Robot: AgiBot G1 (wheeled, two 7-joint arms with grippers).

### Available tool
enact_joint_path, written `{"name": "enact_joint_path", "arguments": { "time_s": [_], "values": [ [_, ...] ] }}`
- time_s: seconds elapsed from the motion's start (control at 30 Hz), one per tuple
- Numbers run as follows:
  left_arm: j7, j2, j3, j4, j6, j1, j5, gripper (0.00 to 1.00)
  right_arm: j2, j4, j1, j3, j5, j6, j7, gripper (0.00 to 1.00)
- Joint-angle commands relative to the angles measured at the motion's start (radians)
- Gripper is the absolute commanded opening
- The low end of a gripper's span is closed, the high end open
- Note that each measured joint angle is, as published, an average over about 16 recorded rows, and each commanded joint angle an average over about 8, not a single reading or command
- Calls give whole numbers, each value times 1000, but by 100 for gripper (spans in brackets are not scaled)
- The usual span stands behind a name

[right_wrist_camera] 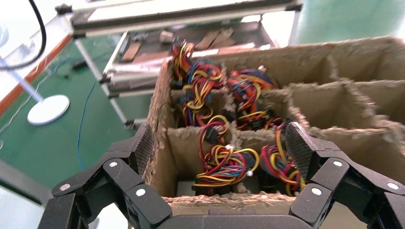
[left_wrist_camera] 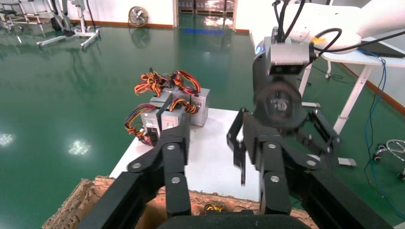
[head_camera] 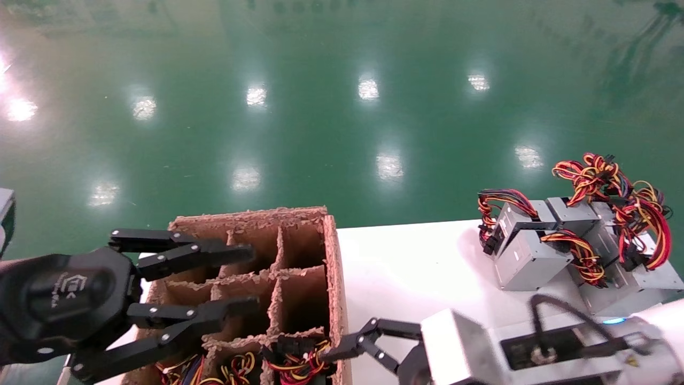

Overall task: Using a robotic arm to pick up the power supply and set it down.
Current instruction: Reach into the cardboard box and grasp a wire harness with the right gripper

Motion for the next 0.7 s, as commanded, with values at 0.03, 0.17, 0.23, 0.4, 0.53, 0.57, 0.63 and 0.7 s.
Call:
{"name": "enact_joint_path", "arguments": {
  "time_s": [0.03,0.17,0.23,0.4,0.53,0.57,0.63,0.7],
  "values": [
    [0,0,0,0,0,0,0,0,-20,5,16,-24,-29,2,8,100],
    [0,0,0,0,0,0,0,0,-60,11,19,-54,-90,42,11,75],
    [0,0,0,0,0,0,0,0,-74,9,19,-63,-112,56,10,50],
    [0,0,0,0,0,0,0,0,-99,-6,25,-83,-144,58,3,1],
    [0,0,0,0,0,0,0,0,-113,-18,32,-100,-164,43,-6,0],
    [0,0,0,0,0,0,0,0,-116,-22,34,-103,-168,39,-8,0],
    [0,0,0,0,0,0,0,0,-119,-31,36,-108,-173,33,-13,0],
    [0,0,0,0,0,0,0,0,-120,-41,38,-111,-176,27,-18,0]
  ]
}}
